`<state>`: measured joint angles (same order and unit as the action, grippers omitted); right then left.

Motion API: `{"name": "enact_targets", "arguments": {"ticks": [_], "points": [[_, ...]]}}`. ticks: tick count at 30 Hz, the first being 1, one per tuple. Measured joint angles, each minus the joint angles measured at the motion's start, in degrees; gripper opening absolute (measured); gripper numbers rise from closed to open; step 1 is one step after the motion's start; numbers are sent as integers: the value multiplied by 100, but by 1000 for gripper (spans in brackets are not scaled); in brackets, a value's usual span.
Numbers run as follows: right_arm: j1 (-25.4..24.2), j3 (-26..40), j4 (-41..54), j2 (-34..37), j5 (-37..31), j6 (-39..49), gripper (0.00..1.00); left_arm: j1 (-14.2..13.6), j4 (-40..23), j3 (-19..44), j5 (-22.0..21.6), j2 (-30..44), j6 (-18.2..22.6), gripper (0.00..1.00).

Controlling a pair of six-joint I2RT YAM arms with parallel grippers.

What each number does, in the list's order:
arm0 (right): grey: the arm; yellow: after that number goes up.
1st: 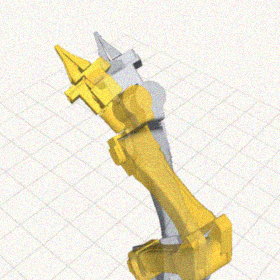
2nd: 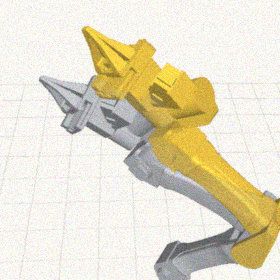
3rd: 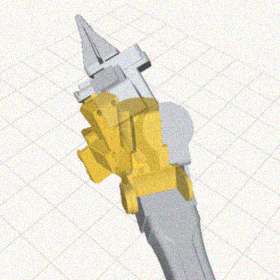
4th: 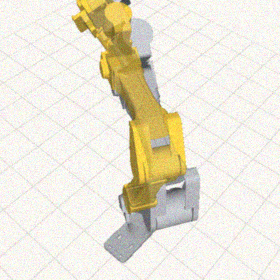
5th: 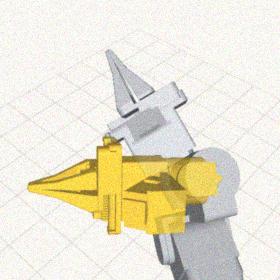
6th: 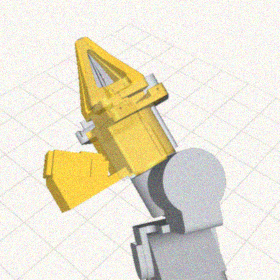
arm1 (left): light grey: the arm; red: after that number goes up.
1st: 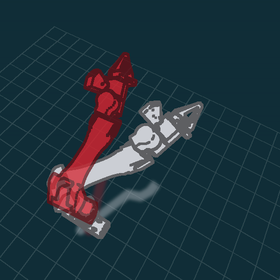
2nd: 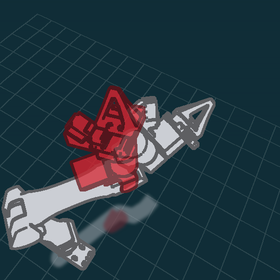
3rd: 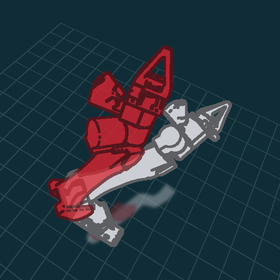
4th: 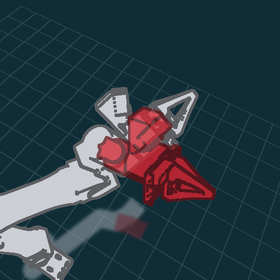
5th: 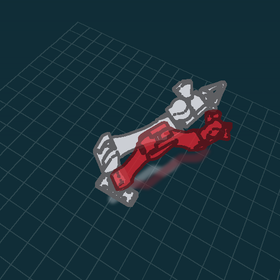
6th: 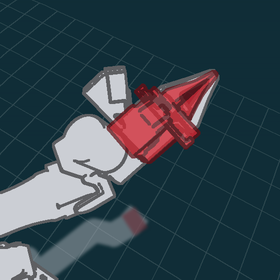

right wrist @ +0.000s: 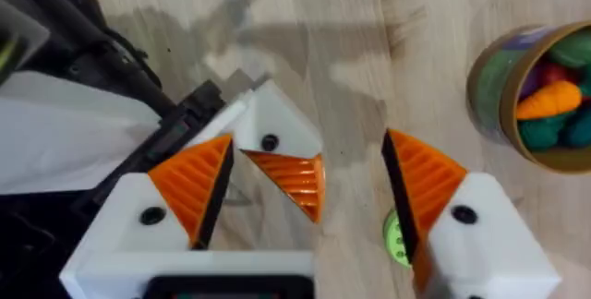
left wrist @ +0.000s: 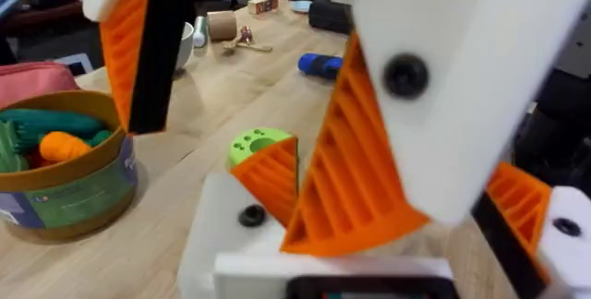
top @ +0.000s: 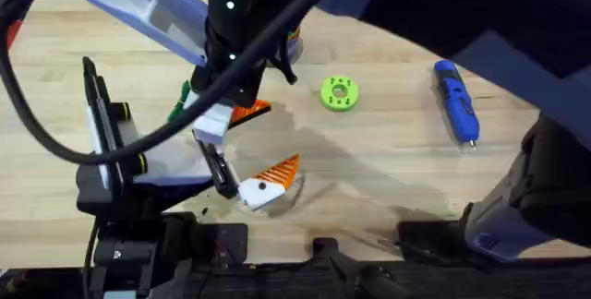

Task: Pick up the gripper from the table and insert it into the empty holder that is missing its gripper. Then pick up a screw, insert it into the mounting hole, and use the screwdriver to tighten it. Finally, clean up the table by picking up the vegetable and placing it into the bucket.

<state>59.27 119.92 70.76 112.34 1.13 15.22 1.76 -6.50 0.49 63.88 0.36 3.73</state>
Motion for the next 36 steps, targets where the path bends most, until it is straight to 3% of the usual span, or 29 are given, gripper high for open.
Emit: {"name": "enact_targets", "arguments": {"ticks": [10,17,26,36], "points": [[-264,0,-44,-177,192,-530,950,0,-4,0,26,0,26,985],[-565,-143,-119,-675,17,-981,950,0,-9,0,44,0,37,985],[-764,-1881,-726,-1971,-545,-1718,953,-1,-9,0,44,0,39,985],[-2177,-3560,-817,-3700,-649,-2840,952,0,-9,0,46,0,39,986]]}}
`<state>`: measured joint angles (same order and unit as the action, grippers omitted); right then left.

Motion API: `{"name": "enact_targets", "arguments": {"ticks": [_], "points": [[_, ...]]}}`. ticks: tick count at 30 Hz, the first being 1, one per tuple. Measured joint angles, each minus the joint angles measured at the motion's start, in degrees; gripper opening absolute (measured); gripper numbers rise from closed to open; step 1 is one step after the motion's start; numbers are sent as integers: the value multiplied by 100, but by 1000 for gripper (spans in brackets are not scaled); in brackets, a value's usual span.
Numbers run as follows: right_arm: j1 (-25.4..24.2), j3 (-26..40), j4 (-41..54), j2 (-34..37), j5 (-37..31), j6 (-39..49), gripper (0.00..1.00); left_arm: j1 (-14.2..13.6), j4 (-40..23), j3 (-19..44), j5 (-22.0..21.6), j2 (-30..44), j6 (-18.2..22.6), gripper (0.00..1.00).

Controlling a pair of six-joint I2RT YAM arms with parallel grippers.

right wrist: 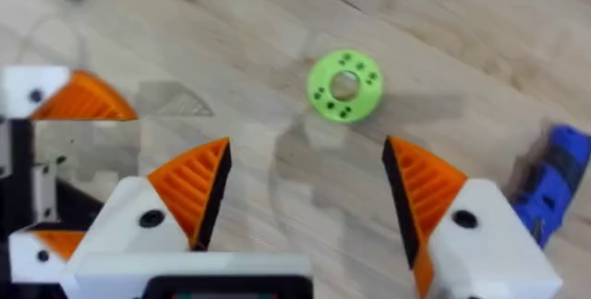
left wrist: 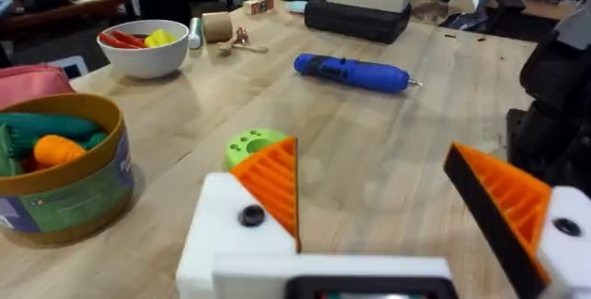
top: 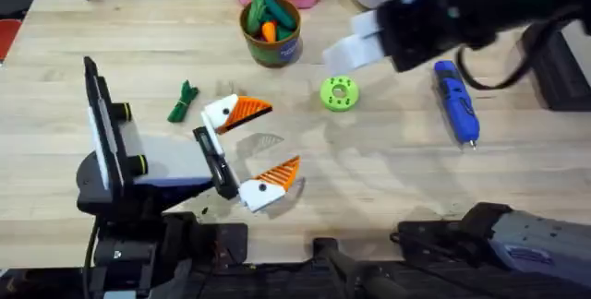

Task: Pick up the gripper from the table and insert it into the empty holder that is missing its gripper. Then pick up a screw, insert it into the mounting hole, and use the screwdriver to tighten it. Finally, clean up the table by picking up the vegetable and placing it into the bucket.

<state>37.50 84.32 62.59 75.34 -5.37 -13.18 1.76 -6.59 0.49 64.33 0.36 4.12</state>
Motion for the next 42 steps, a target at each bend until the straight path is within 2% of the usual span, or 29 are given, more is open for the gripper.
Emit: {"name": "enact_targets", "arguments": {"ticks": [5,11,19,33,34,39,40,42], "points": [[-651,-542,-48,-250,-2,-307,951,-1,0,0,0,0,0,986],[-1084,-1132,-246,-556,0,-408,952,0,0,0,-2,0,0,986],[-1655,-1328,-288,-936,0,-460,953,0,0,0,0,0,0,985],[-1782,-1360,-305,-932,0,-316,959,0,0,0,0,0,-6,979],[-1782,-1360,-273,-932,0,-306,959,0,-2,0,5,0,-11,887],[-1782,-1362,-195,-932,-145,-285,959,0,-2,0,18,0,2,94],[-1791,-1362,-179,-932,-178,-285,959,0,-2,0,18,0,16,25],[-1820,-1362,-140,-932,-218,-283,959,0,-2,0,18,0,21,13]]}}
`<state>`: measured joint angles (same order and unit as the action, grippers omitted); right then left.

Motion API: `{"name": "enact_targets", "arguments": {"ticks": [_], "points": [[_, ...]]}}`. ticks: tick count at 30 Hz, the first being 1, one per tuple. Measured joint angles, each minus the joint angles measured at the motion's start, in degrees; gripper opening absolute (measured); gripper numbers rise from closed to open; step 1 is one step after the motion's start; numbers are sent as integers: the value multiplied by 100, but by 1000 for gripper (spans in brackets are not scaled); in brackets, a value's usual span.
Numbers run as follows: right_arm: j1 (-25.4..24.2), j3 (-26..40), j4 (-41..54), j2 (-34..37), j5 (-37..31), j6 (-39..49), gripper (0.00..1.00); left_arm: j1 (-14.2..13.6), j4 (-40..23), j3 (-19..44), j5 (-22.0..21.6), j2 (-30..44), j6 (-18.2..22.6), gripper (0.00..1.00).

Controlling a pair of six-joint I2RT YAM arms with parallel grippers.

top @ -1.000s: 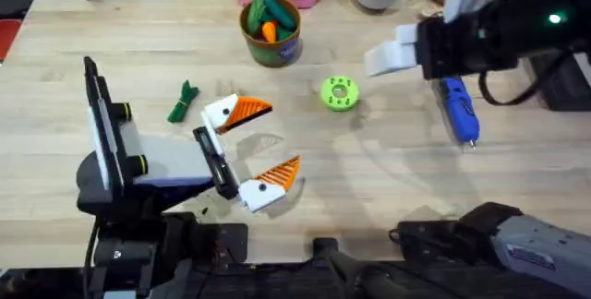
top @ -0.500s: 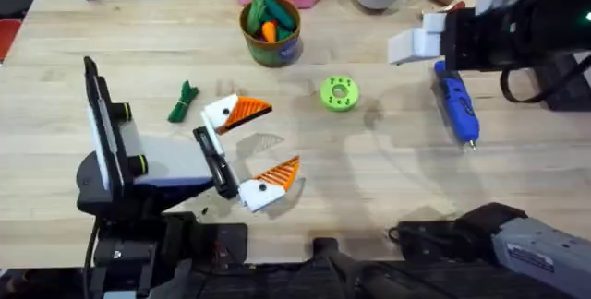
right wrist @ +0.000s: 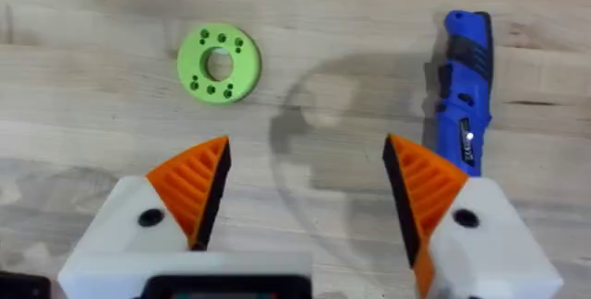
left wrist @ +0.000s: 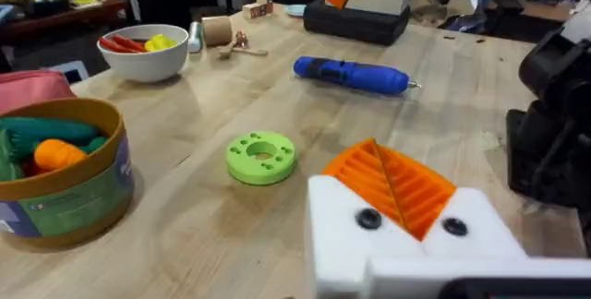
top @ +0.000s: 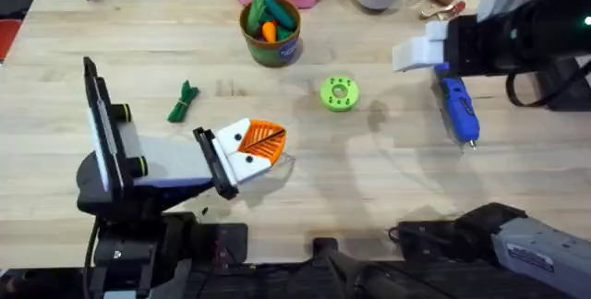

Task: Pick up the gripper from the table and insert it into the empty holder that is missing its gripper. Then pick up a screw, insert it into the mounting hole, and use the screwdriver to tighten it. Finally, clean up the table by picking up the vegetable and placing it into the bucket.

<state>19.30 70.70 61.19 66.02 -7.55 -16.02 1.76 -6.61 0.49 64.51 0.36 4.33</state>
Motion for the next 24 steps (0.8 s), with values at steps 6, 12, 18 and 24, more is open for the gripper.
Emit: {"name": "enact_targets", "arguments": {"ticks": [6,12,18,24], "points": [[-294,-2,155,0,-37,3,959,-1,0,0,0,0,-2,14],[-856,-4,163,0,-39,-7,963,-1,0,0,2,0,-2,14],[-1304,-4,-11,22,-40,59,994,0,0,0,1,0,-2,14],[-1811,-4,-194,491,-38,205,990,0,0,0,0,0,-2,14]]}}
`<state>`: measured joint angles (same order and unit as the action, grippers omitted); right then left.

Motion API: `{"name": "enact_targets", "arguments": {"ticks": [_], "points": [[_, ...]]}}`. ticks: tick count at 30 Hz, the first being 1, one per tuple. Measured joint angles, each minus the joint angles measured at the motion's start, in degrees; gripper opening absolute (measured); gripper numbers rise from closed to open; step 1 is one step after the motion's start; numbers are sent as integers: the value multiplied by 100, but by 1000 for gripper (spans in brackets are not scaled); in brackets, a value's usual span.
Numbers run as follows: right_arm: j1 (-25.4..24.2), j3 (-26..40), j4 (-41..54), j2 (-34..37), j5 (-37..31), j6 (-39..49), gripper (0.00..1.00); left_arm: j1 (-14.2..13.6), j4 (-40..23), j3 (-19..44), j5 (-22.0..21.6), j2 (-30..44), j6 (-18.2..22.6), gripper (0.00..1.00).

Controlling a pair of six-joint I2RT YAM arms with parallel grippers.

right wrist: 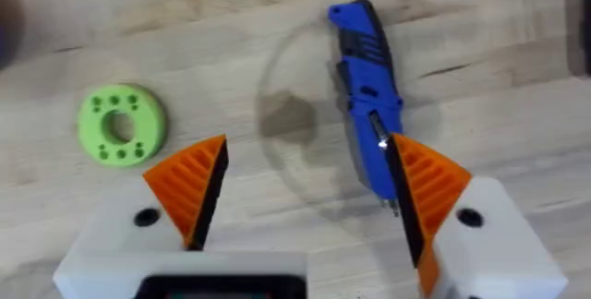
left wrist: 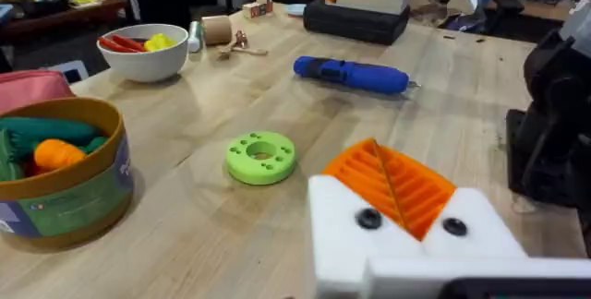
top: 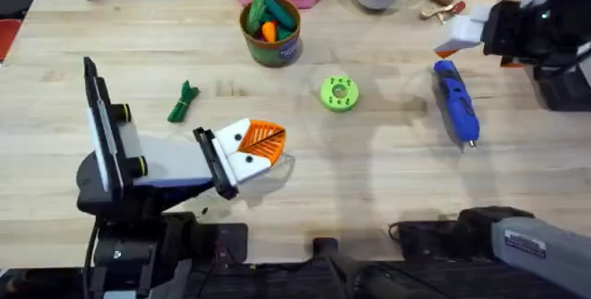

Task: Pick up the gripper from the table and insert it into the empty holder that is missing its gripper. Then pick up a screw, insert it into the mounting hole, and use the screwdriver to tighten it. Finally, clean up the table by picking up the vegetable and placing it into the bucket.

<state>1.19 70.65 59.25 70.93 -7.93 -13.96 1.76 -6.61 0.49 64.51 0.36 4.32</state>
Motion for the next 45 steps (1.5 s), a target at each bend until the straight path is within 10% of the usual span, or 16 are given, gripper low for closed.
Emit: {"name": "enact_targets", "arguments": {"ticks": [15,37,41,45], "points": [[-1130,0,-276,1821,225,833,910,0,0,0,0,0,0,14],[-1237,0,-1104,3244,10,1626,890,-2,0,0,0,0,0,14],[-1237,0,-1170,3244,-20,1752,716,0,0,0,0,0,0,14],[-1242,0,-1190,3244,-79,1872,204,0,0,0,0,0,0,14]]}}
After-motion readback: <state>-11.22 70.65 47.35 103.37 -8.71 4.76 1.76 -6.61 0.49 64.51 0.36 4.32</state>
